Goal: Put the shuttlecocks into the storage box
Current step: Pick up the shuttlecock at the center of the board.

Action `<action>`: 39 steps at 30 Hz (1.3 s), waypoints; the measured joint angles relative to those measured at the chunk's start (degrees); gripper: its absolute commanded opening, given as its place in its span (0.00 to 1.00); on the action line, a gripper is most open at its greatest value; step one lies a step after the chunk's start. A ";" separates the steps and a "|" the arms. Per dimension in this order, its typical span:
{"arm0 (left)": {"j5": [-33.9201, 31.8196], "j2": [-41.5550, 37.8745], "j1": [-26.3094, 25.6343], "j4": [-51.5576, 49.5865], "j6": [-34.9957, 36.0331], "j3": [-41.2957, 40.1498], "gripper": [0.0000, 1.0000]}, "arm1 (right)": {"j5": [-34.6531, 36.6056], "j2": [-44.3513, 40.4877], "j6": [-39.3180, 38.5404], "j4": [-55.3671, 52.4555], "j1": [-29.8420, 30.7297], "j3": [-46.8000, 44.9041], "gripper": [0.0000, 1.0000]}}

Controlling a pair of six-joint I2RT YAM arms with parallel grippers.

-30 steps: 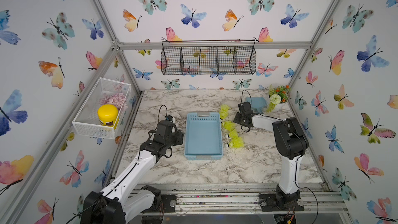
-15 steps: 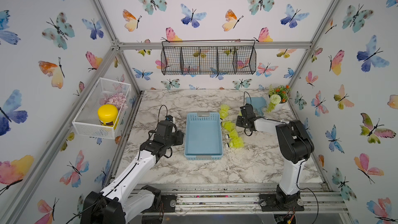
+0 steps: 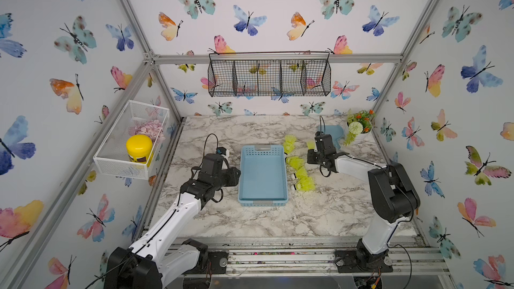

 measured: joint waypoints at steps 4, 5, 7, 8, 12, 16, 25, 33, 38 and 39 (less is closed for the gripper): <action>4.72 2.32 -0.26 1.86 2.23 5.18 0.43 | -3.61 -8.04 -5.03 -0.74 0.00 -1.46 0.27; 5.53 3.23 -0.61 2.23 2.91 6.71 0.42 | -5.03 -9.86 -6.47 -0.83 0.00 -1.70 0.27; 7.23 5.49 -1.64 2.40 5.16 10.23 0.42 | -7.76 -12.66 -8.61 -1.42 0.00 -1.88 0.26; 7.85 6.73 -2.47 2.19 6.38 12.24 0.42 | -9.40 -14.03 -9.79 -1.86 0.00 -1.90 0.25; 9.97 10.99 -5.62 1.64 11.63 20.11 0.42 | -15.34 -17.68 -13.16 -3.78 0.02 -1.92 0.25; 13.18 13.62 -7.04 0.83 17.14 25.99 0.42 | -21.42 -19.63 -15.41 -5.62 0.35 -1.99 0.25; 24.09 18.56 -7.78 -1.97 26.73 34.77 0.51 | -32.28 -20.20 -18.10 -8.74 4.26 -1.97 0.25; 30.14 23.08 -9.73 -7.26 31.34 39.19 0.55 | -37.05 -20.11 -19.45 -11.39 7.28 0.00 0.25; 30.71 26.03 -10.84 -9.77 32.44 40.39 0.57 | -38.23 -20.00 -20.04 -12.26 8.37 1.05 0.25; 30.71 26.21 -10.93 -10.08 32.59 40.39 0.57 | -38.45 -20.00 -20.17 -12.55 8.46 1.05 0.25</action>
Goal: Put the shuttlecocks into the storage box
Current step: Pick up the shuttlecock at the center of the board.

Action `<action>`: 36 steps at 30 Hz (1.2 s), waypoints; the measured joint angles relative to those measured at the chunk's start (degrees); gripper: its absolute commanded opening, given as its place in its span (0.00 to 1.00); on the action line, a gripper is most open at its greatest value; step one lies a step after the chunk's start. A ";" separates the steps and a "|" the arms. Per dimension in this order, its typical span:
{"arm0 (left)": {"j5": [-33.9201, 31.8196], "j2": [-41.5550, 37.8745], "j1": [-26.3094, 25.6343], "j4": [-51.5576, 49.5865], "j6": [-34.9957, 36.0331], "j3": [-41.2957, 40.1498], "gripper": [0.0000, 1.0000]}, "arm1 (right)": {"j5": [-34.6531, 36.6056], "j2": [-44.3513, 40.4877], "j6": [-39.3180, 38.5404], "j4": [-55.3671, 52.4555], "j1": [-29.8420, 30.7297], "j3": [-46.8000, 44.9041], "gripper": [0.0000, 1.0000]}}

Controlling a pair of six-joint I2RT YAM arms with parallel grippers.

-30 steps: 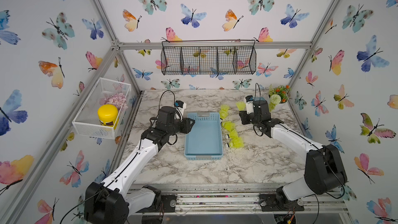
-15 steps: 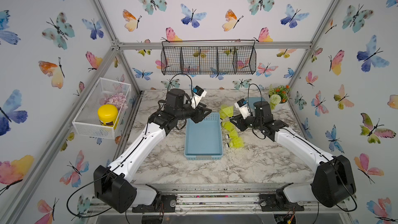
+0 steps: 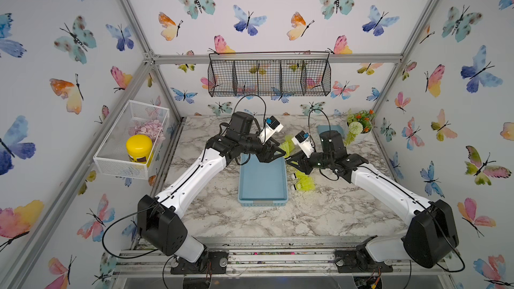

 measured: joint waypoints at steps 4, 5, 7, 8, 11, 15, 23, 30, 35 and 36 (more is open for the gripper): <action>0.00 0.90 -0.13 -1.18 0.46 0.74 0.57 | -0.74 0.02 -0.13 -1.11 0.44 0.00 0.25; 0.00 1.22 -0.13 -1.44 0.50 1.14 0.57 | -0.85 0.02 -0.20 -1.25 0.50 0.00 0.25; -0.11 1.84 -0.31 -1.95 0.63 1.81 0.57 | -1.03 0.02 -0.24 -1.33 0.61 0.00 0.25; -0.28 2.12 -0.44 -2.16 0.66 2.01 0.57 | -1.07 0.02 -0.24 -1.33 0.68 0.00 0.25; -0.87 2.56 -0.76 -2.89 0.72 2.01 0.56 | -1.25 0.02 -0.26 -1.40 0.70 0.00 0.25; -0.98 2.80 -0.85 -3.34 0.90 2.01 0.45 | -1.29 0.02 -0.26 -1.49 0.70 0.00 0.25; -1.36 4.17 -0.85 -3.54 1.36 2.01 0.10 | -1.27 0.02 -0.68 -2.62 0.70 0.00 0.25; -2.16 5.22 -0.87 -3.50 0.55 2.03 0.00 | 0.07 0.00 -0.68 -3.91 0.72 -0.02 0.43; -4.61 5.20 -1.16 -1.97 -3.52 1.31 0.00 | 4.66 -1.01 0.55 -1.25 0.72 -1.18 0.62; -5.62 5.20 -1.22 -1.46 -4.63 0.96 0.00 | 6.25 -1.73 0.83 -0.33 0.72 -2.08 0.69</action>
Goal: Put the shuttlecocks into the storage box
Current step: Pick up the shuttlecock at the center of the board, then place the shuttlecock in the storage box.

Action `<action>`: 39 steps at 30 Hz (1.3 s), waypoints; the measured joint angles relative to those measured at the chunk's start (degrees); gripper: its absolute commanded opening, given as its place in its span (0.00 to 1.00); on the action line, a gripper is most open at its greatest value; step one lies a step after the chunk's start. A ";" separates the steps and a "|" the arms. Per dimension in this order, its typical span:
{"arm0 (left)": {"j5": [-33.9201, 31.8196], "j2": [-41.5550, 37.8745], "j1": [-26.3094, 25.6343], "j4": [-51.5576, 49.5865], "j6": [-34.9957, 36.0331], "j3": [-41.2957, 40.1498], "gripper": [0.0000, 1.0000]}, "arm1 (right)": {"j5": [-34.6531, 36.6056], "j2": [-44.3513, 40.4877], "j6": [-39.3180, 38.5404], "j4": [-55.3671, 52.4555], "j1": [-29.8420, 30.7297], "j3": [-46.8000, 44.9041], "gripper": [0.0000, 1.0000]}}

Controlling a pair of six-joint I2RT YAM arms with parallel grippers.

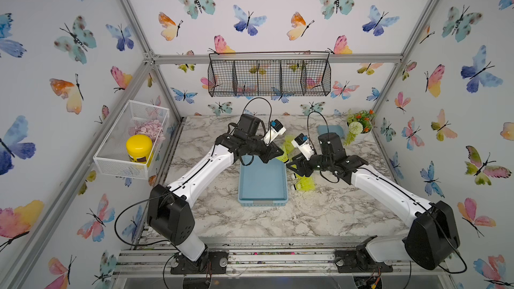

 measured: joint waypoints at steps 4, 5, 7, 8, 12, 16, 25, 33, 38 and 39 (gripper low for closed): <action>-4.44 -0.13 0.26 4.13 -7.65 -2.69 0.00 | 6.93 -3.41 2.45 2.73 0.00 -4.13 0.78; -5.88 -0.26 0.46 5.95 -10.62 -4.17 0.00 | 9.03 -4.35 3.13 3.58 0.00 -5.38 0.79; -8.41 -0.37 0.68 8.33 -15.21 -6.60 0.00 | 12.72 -5.92 4.57 4.74 0.00 -7.41 0.80; -9.79 -0.44 0.79 9.73 -17.51 -7.93 0.00 | 14.75 -6.62 5.29 5.29 0.00 -8.37 0.80; -13.92 -0.46 1.18 14.45 -25.68 -12.83 0.00 | 20.98 -8.00 7.85 5.79 -0.02 -10.23 0.80; -17.64 -0.46 1.31 19.15 -32.35 -17.25 0.00 | 25.68 -10.16 10.34 6.12 -0.02 -11.82 0.80; -20.74 1.75 1.66 29.29 -42.21 -21.53 0.00 | 27.91 -14.45 14.49 7.98 -0.02 -16.20 0.80; -21.42 7.15 1.88 35.01 -48.02 -21.88 0.00 | 27.89 -14.86 16.17 8.81 -0.04 -17.57 0.80; -22.14 10.01 1.92 36.52 -49.92 -21.42 0.00 | 27.89 -16.31 16.28 8.85 -0.02 -17.92 0.80; -22.25 10.54 1.92 36.63 -50.10 -21.16 0.00 | 27.89 -16.55 16.33 8.87 -0.04 -17.97 0.80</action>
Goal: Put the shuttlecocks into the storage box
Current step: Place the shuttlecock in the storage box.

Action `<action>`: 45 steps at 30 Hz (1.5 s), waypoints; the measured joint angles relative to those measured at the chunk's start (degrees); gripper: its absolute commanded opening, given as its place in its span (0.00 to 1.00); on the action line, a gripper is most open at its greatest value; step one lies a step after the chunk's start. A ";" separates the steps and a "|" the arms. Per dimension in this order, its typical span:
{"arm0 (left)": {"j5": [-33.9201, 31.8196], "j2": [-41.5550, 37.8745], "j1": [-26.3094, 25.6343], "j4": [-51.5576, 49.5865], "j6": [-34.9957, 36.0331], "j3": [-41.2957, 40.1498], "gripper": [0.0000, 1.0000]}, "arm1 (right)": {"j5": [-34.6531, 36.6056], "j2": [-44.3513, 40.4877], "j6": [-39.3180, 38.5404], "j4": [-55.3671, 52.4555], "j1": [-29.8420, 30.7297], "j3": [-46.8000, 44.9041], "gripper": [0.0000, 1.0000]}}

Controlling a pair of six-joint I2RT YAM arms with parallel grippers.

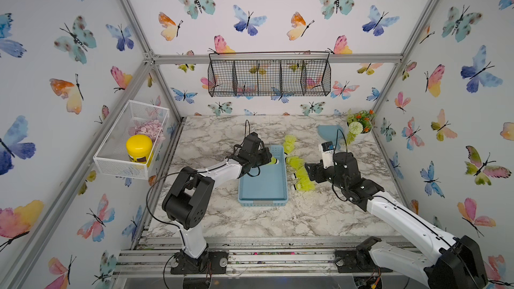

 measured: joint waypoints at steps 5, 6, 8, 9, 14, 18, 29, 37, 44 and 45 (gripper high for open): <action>-0.15 2.89 0.00 0.50 -0.35 1.66 0.00 | 0.00 -0.35 0.26 0.28 0.02 -0.11 0.80; -0.15 3.43 0.00 0.68 -0.35 2.01 0.00 | -0.02 -0.35 0.28 0.33 0.02 -0.17 0.80; -0.17 4.39 0.04 0.94 -0.35 2.64 0.00 | -0.04 -0.35 0.37 0.33 0.02 -0.28 0.80; -0.17 4.61 0.07 1.05 -0.35 2.75 0.00 | -0.09 -0.35 0.42 0.33 0.00 -0.35 0.80; -0.07 6.19 0.26 1.44 -0.26 3.91 0.00 | -0.46 -0.33 0.50 0.33 0.02 -0.55 0.80; 0.28 7.76 0.46 1.86 -0.24 4.87 0.00 | -0.48 -0.33 0.50 0.31 0.02 -0.59 0.80; 0.31 8.57 0.50 1.99 -0.04 5.18 0.31 | -0.85 -0.28 0.48 0.31 0.02 -0.79 0.80; 0.02 8.66 0.72 0.92 1.36 5.97 0.58 | -0.59 -0.28 0.50 0.24 0.02 -0.90 0.80; -1.46 8.22 0.74 -1.05 3.54 6.34 0.67 | 0.00 -0.44 1.29 -0.57 0.02 -2.12 0.80; -1.64 7.89 0.74 -1.66 4.00 6.34 0.67 | 0.02 -0.46 1.36 -0.79 0.02 -2.36 0.80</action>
